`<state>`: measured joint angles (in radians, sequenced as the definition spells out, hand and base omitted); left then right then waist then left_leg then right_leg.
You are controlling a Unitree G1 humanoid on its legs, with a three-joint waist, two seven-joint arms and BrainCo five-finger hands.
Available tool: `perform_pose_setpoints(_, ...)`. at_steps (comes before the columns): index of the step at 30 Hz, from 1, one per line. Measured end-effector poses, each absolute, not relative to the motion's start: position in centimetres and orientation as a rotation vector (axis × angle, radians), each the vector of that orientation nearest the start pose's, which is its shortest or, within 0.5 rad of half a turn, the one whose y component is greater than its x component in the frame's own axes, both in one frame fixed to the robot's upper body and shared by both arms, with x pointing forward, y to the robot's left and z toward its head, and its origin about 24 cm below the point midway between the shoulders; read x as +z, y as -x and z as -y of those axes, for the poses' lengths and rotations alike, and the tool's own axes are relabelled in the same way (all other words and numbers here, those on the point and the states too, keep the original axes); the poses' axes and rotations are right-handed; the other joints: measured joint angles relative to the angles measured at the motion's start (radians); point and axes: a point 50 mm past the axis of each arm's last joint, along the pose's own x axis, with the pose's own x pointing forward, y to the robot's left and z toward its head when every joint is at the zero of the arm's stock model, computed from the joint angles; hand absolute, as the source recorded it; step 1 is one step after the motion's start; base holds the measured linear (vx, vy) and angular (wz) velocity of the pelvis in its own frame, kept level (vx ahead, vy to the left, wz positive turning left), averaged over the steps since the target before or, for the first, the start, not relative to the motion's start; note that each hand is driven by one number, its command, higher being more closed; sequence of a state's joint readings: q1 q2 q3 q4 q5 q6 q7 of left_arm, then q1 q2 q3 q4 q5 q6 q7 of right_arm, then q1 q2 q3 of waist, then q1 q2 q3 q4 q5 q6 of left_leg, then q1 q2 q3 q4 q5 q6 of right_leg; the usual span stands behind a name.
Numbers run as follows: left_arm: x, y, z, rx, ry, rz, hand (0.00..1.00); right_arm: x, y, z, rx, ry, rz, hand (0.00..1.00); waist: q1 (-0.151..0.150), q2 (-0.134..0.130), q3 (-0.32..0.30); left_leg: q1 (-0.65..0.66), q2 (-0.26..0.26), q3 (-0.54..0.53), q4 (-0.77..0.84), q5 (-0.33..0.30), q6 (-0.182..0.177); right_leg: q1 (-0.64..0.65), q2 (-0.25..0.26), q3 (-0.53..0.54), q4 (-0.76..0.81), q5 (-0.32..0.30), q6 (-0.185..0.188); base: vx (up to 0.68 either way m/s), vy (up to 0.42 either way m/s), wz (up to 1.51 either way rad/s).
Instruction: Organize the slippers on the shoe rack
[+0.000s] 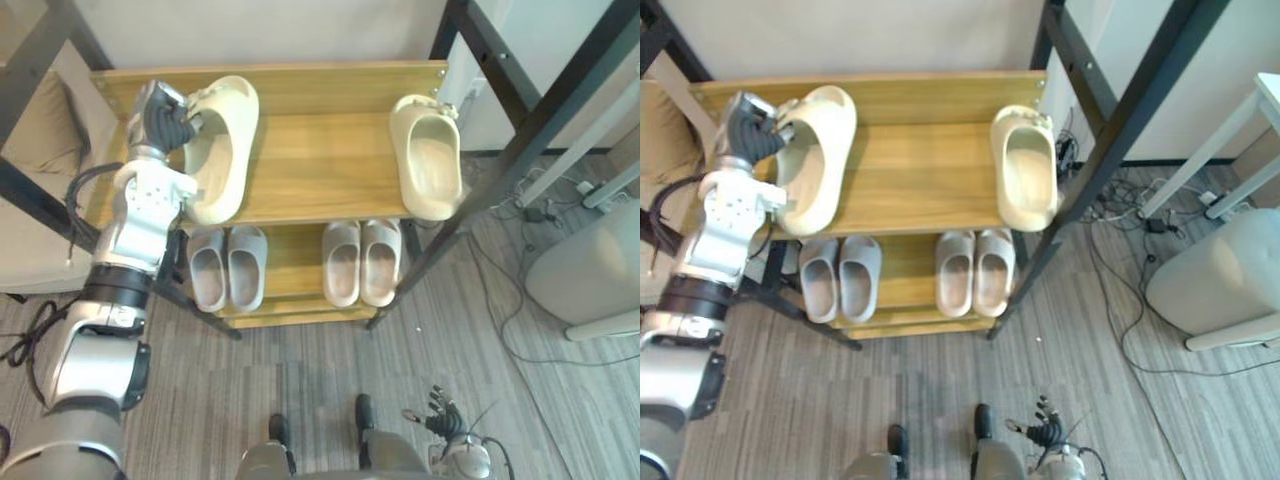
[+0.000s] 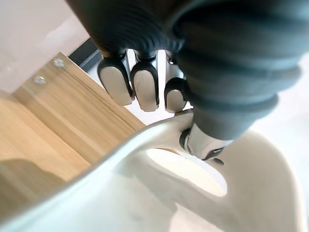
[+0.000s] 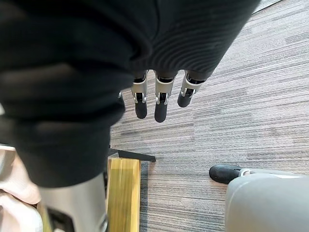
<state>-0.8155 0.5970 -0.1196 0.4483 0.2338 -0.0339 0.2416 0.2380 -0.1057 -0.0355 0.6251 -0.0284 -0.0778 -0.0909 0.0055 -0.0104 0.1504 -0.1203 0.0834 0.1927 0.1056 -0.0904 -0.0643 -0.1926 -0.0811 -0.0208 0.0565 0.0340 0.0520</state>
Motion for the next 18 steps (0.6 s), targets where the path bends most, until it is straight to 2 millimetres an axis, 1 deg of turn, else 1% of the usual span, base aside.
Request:
perform_pose_setpoints(2,23.3,-36.9,-21.7,0.266,-0.781,0.498,1.00,-12.3,-12.1,20.5,-0.190,0.145,-0.787,0.00,-0.002,0.004,0.001,0.000,-0.006,-0.010,-0.007,0.007,0.003,0.002,-0.004,-0.005,0.000,0.001,0.001,-0.02,0.017,0.11)
perform_pose_setpoints(4,23.1,-36.9,-21.2,0.250,-0.782,0.496,1.00,-12.4,-11.9,20.5,-0.191,0.145,-0.803,0.00,-0.005,0.006,0.002,0.007,-0.011,-0.011,-0.025,0.019,0.004,0.001,-0.008,-0.008,-0.001,0.002,0.003,-0.02,0.012,0.07)
perform_pose_setpoints(10,22.7,-37.1,-20.6,0.222,-0.799,0.492,1.00,-12.5,-12.0,20.7,-0.192,0.150,-0.806,0.00,-0.013,0.016,0.001,0.015,-0.025,-0.013,-0.036,0.025,0.009,0.004,-0.014,-0.005,-0.001,0.005,0.007,0.00,0.003,-0.01)
perform_pose_setpoints(11,22.6,-37.1,-20.4,0.212,-0.806,0.490,1.00,-12.6,-12.3,20.8,-0.192,0.156,-0.813,0.00,-0.018,0.024,-0.001,0.016,-0.031,-0.013,-0.041,0.028,0.013,0.004,-0.016,-0.003,-0.008,0.010,0.013,0.00,0.000,0.00)
perform_pose_setpoints(14,22.6,-37.5,-20.0,0.201,-0.810,0.482,1.00,-12.5,-12.5,21.2,-0.204,0.161,-0.809,0.00,-0.022,0.040,0.004,0.016,-0.043,-0.013,-0.056,0.038,0.019,0.001,-0.025,-0.001,-0.014,0.016,0.020,-0.01,0.032,0.02)
perform_pose_setpoints(18,22.9,-38.0,-19.4,0.178,-0.839,0.478,1.00,-12.5,-12.5,21.2,-0.211,0.157,-0.808,0.00,-0.025,0.043,0.003,0.016,-0.054,-0.013,-0.057,0.041,0.024,0.001,-0.036,0.001,-0.018,0.021,0.027,-0.01,0.040,0.01)
